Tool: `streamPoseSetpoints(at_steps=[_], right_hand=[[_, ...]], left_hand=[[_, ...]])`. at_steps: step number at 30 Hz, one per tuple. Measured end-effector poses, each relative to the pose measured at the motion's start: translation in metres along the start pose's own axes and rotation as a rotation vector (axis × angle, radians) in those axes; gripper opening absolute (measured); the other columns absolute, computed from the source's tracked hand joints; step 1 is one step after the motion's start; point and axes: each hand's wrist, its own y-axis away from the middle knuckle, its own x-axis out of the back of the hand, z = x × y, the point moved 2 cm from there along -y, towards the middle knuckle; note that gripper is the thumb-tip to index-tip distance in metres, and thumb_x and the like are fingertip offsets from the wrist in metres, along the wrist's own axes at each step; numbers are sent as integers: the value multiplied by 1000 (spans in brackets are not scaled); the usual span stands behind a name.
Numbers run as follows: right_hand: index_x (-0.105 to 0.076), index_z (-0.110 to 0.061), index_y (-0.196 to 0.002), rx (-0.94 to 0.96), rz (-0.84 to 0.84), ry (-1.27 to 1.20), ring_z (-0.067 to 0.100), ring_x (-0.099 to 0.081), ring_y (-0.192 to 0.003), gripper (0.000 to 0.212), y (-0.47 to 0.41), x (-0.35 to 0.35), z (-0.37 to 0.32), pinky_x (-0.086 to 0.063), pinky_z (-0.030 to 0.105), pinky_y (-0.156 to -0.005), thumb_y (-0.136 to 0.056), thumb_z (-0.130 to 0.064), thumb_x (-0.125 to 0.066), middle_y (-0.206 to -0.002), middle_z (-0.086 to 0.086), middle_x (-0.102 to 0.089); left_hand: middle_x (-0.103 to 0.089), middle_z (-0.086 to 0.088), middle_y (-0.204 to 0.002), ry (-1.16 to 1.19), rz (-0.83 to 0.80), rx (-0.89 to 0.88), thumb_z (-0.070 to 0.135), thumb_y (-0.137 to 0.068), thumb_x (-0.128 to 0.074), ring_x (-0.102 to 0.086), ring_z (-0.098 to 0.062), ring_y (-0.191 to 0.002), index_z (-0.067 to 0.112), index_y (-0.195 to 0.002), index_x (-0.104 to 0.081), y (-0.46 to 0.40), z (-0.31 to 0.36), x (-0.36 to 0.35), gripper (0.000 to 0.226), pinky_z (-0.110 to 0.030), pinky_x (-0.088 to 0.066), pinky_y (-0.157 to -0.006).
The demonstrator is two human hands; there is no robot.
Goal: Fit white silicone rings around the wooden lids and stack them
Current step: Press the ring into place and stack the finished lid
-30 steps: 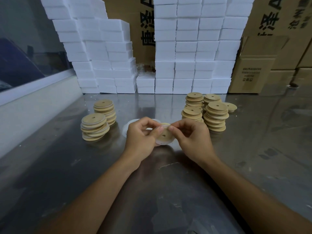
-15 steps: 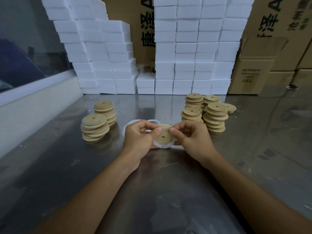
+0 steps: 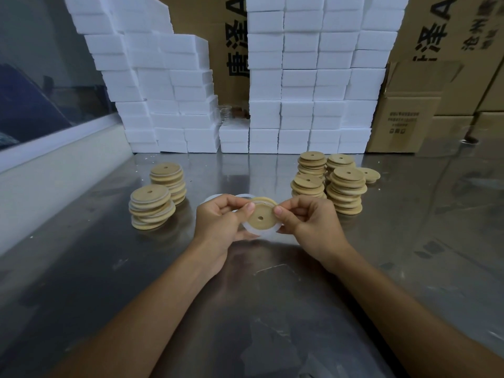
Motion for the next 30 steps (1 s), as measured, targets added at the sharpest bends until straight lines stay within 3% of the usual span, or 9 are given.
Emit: streamPoseSetpoints(at_steps=[8,15,19,23,26,30], right_hand=[[-66,4,-86,-57,47,-77,17,-71,-70,7,1,-3,3,-62,30,-72,-91,-1,-64,-73,10,-73],[-68,8,-88,2,116,-28,17,-71,-69,8,-1,-2,-2,-60,25,-68,-89,0,-66,-75,12,-73],[-66,3,-95,-11,107,-80,20,-73,-74,10,3,-7,-2,-61,31,-66,-92,-7,-65,-82,11,-74],[-65,-1,-95,-55,106,-113,21,-74,-75,7,4,-9,1,-60,30,-63,-94,-8,-63,-83,10,-75],[-64,-8,-89,8,167,-24,19,-71,-72,6,3,-8,1,-59,29,-59,-93,-4,-62,-79,7,-72],[-63,-16,-83,228,229,342,19,-69,-73,15,2,-3,-3,-60,38,-67,-90,-3,-65,-78,0,-70]], left_hand=[[-73,-15,-81,129,-3,39,-1,-84,-70,-74,-31,-80,6,-69,-67,-5,4,4,16,-46,-59,-61],[-68,-25,-100,246,-3,127,0,-83,-69,-71,-38,-91,1,-81,-65,-4,4,1,5,-52,-58,-64],[-73,-21,-91,348,-41,170,-2,-87,-64,-73,-37,-85,1,-87,-59,-2,4,-1,6,-52,-59,-64],[-72,-24,-99,378,-53,201,-3,-89,-61,-71,-40,-91,3,-85,-56,-1,2,-3,9,-50,-59,-63],[-70,-22,-102,209,-24,107,-1,-89,-63,-71,-36,-92,6,-79,-58,-1,2,-3,13,-46,-60,-63],[-70,-13,-94,-131,1,-144,0,-87,-67,-72,-25,-88,9,-78,-62,1,4,-3,14,-41,-61,-62]])
